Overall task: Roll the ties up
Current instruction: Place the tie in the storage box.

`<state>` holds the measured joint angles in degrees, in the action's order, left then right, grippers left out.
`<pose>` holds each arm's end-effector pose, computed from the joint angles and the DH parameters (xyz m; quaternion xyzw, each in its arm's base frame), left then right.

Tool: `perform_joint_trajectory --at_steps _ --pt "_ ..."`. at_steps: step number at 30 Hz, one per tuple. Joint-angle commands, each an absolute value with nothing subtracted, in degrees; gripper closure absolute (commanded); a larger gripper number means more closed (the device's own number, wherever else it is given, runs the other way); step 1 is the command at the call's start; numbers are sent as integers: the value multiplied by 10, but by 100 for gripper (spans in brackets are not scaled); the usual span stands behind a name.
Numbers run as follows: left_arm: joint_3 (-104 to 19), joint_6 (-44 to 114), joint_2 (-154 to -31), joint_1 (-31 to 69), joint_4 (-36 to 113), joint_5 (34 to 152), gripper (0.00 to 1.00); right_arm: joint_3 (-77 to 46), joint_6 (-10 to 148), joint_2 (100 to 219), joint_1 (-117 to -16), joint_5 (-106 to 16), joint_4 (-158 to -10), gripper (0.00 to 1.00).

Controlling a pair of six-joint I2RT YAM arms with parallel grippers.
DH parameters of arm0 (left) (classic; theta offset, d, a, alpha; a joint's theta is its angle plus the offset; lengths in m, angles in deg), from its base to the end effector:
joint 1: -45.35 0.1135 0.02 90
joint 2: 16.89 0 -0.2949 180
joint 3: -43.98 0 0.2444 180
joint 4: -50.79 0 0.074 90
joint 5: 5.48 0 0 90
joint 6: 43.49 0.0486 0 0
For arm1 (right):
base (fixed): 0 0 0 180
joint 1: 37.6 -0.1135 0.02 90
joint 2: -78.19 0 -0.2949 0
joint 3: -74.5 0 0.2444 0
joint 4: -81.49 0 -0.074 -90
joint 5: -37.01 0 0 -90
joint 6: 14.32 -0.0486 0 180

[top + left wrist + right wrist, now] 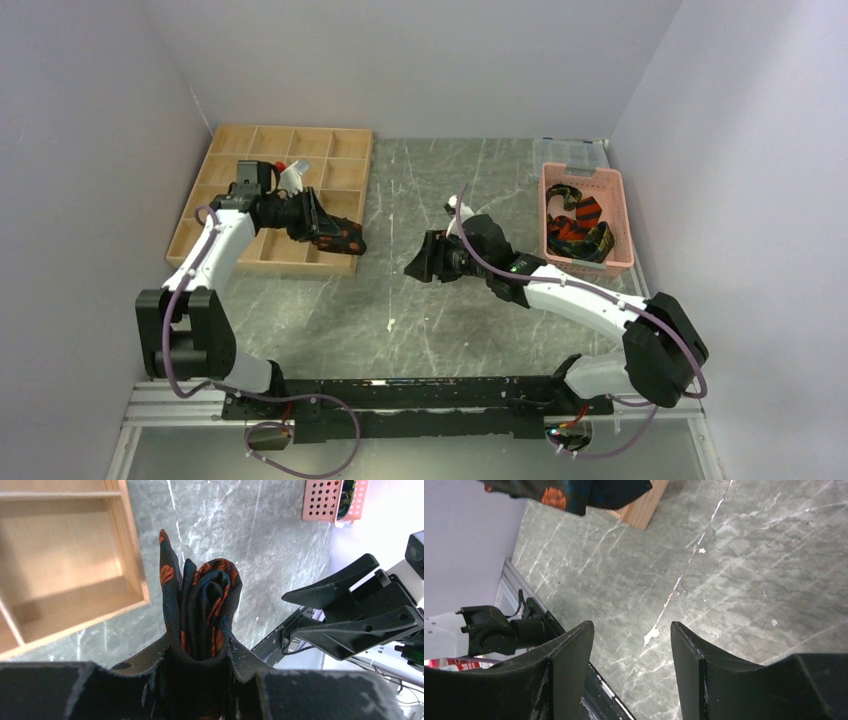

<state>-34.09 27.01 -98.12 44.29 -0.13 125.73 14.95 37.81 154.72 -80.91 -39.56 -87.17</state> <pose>0.2833 -0.0373 0.3019 -0.0356 0.8963 -0.3809 0.2243 0.2046 0.2084 0.2714 -0.1003 0.8489 0.4075 0.3213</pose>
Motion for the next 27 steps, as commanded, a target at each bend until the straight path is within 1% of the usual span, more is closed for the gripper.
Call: perform_joint_trajectory --at_steps 1,9,15,27 --pt "-382 360 -1014 476 -8 1337 97 168 387 1515 -806 -397 -890 38" --pt "-425 394 -1132 487 -25 1306 97 198 386 1500 -804 -396 -899 38" --pt "-433 406 -1151 494 -37 1247 97 205 395 1490 -800 -399 -895 38" --pt "-455 407 -1197 485 -86 1085 97 215 396 1490 -792 -394 -903 38"
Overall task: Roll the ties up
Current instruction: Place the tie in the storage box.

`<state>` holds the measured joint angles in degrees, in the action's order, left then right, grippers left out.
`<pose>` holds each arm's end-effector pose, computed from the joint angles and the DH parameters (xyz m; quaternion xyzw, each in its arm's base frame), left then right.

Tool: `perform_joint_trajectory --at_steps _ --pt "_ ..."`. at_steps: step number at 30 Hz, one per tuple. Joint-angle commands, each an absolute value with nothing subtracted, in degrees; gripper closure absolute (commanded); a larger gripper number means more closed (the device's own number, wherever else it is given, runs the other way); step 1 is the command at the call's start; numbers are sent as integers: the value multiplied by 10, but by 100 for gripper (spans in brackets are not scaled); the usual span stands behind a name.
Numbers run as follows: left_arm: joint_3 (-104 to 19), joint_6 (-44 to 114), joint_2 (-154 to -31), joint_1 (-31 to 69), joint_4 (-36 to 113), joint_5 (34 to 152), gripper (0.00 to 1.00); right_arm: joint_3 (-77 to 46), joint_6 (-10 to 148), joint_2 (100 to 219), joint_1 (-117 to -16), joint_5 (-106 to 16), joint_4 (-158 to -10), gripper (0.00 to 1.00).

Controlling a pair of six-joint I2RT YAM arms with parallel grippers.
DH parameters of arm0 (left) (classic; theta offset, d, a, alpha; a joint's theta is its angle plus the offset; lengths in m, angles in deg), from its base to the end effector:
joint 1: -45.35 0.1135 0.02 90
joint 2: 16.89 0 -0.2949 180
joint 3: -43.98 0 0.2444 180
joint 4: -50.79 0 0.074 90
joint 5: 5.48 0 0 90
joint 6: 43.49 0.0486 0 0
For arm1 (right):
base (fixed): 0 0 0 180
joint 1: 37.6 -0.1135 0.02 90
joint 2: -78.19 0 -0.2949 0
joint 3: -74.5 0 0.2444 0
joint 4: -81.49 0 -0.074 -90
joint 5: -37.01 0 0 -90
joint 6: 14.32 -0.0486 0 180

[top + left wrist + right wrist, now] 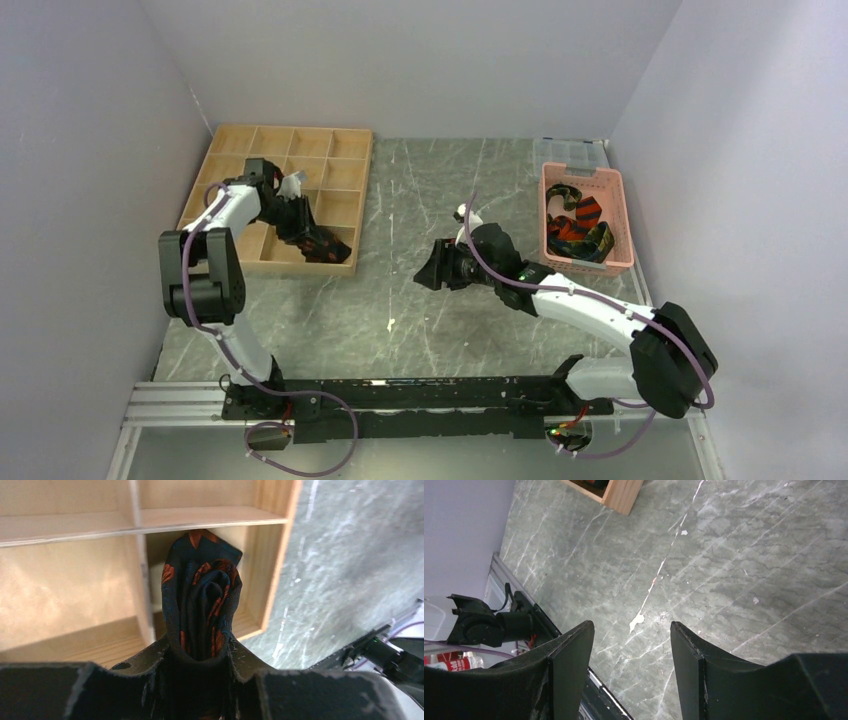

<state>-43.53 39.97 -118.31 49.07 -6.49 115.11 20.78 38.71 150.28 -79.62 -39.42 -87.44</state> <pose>0.3538 -0.0018 0.2342 -0.0422 0.9517 -0.2640 0.1512 0.1906 0.1871 0.2575 -0.0973 0.8541 0.3972 0.3215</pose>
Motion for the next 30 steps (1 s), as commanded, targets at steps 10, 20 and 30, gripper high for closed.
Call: perform_joint_trajectory --at_steps 10,20,30 --pt "-462 363 -1197 392 -83 914 97 221 392 1497 -786 -399 -908 38" --pt "-501 311 -1242 302 -97 846 93 229 389 1504 -784 -405 -910 38" --pt "-493 297 -1242 286 -97 804 54 232 390 1509 -783 -410 -909 38"
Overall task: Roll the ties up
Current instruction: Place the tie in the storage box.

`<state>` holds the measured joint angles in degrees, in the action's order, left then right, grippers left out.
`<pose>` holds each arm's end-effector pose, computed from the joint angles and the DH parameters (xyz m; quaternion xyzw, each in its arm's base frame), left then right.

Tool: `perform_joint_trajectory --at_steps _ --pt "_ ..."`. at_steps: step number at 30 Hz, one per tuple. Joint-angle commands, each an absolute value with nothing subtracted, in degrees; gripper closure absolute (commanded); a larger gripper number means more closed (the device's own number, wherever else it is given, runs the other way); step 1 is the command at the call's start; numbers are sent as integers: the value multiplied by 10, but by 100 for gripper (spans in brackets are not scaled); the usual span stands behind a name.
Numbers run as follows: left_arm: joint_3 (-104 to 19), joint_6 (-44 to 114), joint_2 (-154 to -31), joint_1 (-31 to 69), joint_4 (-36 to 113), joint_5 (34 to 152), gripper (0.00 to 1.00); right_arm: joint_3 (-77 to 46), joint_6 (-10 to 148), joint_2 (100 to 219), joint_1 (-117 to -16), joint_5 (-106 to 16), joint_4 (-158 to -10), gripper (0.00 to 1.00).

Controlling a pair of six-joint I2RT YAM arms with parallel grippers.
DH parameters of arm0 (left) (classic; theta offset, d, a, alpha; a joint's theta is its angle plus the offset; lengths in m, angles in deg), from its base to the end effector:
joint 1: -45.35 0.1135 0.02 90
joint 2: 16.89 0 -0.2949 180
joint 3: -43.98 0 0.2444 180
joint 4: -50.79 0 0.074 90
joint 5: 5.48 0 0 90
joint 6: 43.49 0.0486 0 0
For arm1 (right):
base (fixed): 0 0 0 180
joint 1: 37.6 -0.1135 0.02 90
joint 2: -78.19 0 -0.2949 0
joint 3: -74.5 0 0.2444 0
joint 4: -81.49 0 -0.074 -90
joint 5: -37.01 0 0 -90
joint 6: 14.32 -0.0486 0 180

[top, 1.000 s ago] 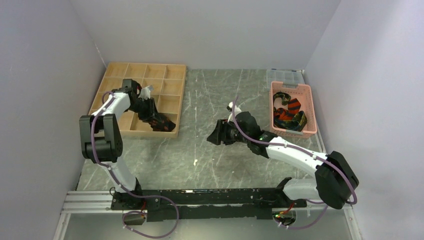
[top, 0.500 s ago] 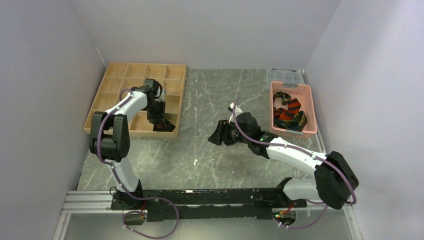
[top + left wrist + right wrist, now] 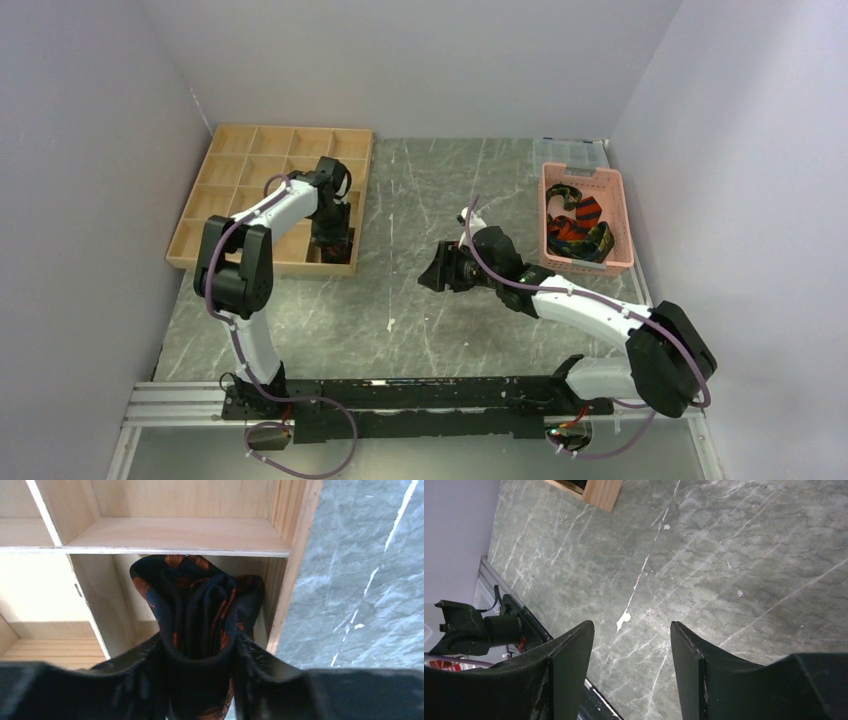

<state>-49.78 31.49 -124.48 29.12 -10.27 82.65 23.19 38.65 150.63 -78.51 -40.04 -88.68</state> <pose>0.3637 -0.1042 0.2179 0.0083 0.9912 -0.0198 0.1310 0.1917 0.1805 0.2441 -0.0848 0.8623 0.3842 0.3189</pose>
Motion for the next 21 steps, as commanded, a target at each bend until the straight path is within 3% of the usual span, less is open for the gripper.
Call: perform_joint_trajectory --at_steps 1,5,21 --pt "-489 298 -1235 287 -96 795 49 232 390 1509 -782 -410 -910 38" --pt "-473 303 -1207 289 -93 769 24 230 389 1515 -782 -410 -911 38" --pt "-444 311 -1105 314 -106 748 19 229 391 1519 -781 -409 -912 38"
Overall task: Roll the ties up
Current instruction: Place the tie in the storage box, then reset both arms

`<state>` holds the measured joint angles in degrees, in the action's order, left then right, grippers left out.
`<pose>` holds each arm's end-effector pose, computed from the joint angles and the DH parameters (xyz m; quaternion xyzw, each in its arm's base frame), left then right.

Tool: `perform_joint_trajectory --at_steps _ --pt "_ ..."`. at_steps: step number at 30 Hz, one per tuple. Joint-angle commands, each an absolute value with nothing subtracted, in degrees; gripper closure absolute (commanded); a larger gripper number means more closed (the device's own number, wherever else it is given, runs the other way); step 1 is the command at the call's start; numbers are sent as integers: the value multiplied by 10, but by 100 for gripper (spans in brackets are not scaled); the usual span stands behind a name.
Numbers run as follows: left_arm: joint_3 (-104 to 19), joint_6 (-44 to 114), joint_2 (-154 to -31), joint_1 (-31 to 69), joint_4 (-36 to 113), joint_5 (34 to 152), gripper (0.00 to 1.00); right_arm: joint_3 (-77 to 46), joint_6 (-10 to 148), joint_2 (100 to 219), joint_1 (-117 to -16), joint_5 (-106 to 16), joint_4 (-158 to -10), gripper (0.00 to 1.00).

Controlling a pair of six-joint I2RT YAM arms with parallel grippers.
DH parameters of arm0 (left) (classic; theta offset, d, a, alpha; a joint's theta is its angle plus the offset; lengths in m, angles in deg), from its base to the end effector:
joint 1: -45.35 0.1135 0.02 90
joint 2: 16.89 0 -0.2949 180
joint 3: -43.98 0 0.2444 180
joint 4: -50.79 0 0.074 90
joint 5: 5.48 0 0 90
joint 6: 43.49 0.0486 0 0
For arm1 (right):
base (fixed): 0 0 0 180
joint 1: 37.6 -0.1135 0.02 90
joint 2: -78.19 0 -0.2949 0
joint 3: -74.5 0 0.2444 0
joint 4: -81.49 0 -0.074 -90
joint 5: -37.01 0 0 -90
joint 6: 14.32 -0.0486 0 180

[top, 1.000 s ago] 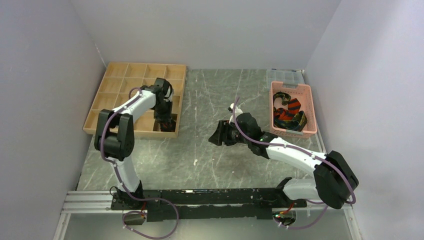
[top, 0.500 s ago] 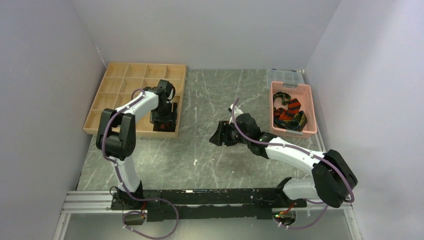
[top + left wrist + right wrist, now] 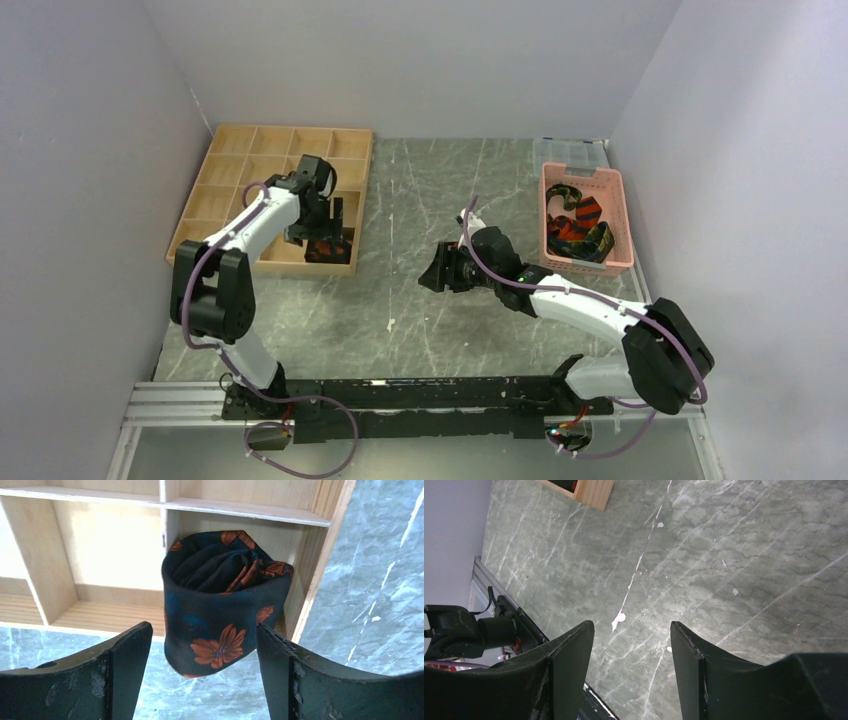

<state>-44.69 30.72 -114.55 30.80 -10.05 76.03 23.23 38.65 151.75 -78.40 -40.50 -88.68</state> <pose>0.3336 -0.0792 0.2530 -0.0236 0.9817 0.0246 0.1876 0.1941 0.1815 0.2391 -0.0812 0.8677 0.3762 0.3145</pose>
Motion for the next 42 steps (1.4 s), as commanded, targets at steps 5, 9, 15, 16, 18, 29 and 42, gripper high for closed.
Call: perform_joint_trajectory --at_steps 5,9,15,16,18,29,42 --pt "-411 297 -1059 353 -83 790 22 230 390 1521 -782 -409 -913 38" --pt "-373 292 -1044 385 -60 838 32 227 390 1525 -781 -406 -914 38" --pt "-354 292 -1060 400 -30 904 41 229 389 1528 -781 -404 -917 38" --pt "-356 292 -1064 400 -25 914 42 230 388 1529 -781 -405 -918 38" --pt "-359 290 -1074 400 -19 933 45 230 387 1531 -781 -404 -920 38" --pt "-355 279 -1100 401 11 983 51 227 387 1540 -781 -404 -922 38" --pt "-359 281 -1051 400 0 936 29 230 393 1520 -781 -414 -904 38"
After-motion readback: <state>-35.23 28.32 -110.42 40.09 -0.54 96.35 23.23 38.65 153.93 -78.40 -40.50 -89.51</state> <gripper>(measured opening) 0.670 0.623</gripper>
